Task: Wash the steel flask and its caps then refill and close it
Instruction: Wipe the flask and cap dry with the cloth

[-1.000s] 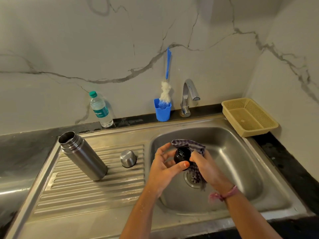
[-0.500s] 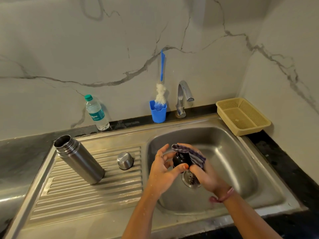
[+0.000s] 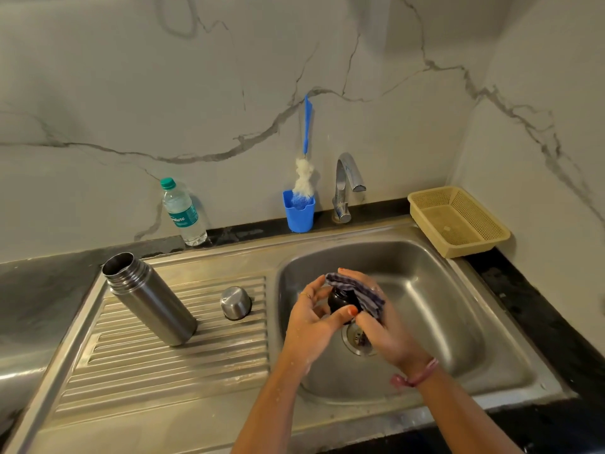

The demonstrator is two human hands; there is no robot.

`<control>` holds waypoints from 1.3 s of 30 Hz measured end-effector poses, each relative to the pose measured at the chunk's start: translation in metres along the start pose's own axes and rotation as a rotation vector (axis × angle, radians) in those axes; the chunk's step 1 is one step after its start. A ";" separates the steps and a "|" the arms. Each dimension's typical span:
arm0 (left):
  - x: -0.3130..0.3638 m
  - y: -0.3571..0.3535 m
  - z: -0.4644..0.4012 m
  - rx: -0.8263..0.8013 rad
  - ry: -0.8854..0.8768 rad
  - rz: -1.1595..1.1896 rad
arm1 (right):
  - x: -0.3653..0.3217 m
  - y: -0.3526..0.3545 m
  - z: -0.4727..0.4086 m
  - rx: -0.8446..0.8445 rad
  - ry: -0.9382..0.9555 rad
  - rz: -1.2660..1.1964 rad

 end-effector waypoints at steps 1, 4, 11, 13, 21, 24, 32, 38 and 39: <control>0.000 0.000 -0.001 0.001 -0.013 -0.042 | -0.003 0.002 -0.005 -0.016 0.026 0.164; 0.003 0.000 -0.003 0.001 -0.061 -0.131 | -0.004 0.003 -0.008 -0.139 0.190 0.599; 0.002 -0.006 -0.002 0.005 -0.035 -0.032 | 0.010 0.013 0.011 -0.062 0.110 -0.002; 0.002 -0.012 -0.001 -0.014 -0.042 -0.039 | 0.006 0.011 0.003 -0.023 0.008 -0.095; -0.001 -0.012 -0.005 0.058 0.086 0.246 | 0.009 0.013 0.012 -0.082 0.105 0.124; -0.003 -0.022 0.001 0.020 0.191 0.548 | 0.009 0.007 0.019 0.115 -0.063 -0.320; 0.004 -0.035 0.006 0.121 0.329 0.703 | 0.002 -0.001 0.028 0.283 -0.053 0.002; 0.008 -0.041 0.012 0.167 0.402 0.732 | 0.015 0.003 0.033 0.174 0.105 0.375; 0.008 -0.043 0.014 0.164 0.396 0.726 | 0.013 0.004 0.030 0.239 0.008 0.264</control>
Point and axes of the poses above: each hand's wrist, its own z-axis away from the middle knuckle, its own y-axis out of the back of the hand, x = y × z, the point moved 1 cm from there along -z, towards the middle knuckle, and after that the axes turned 2 degrees about -y, right-handed, at the moved point
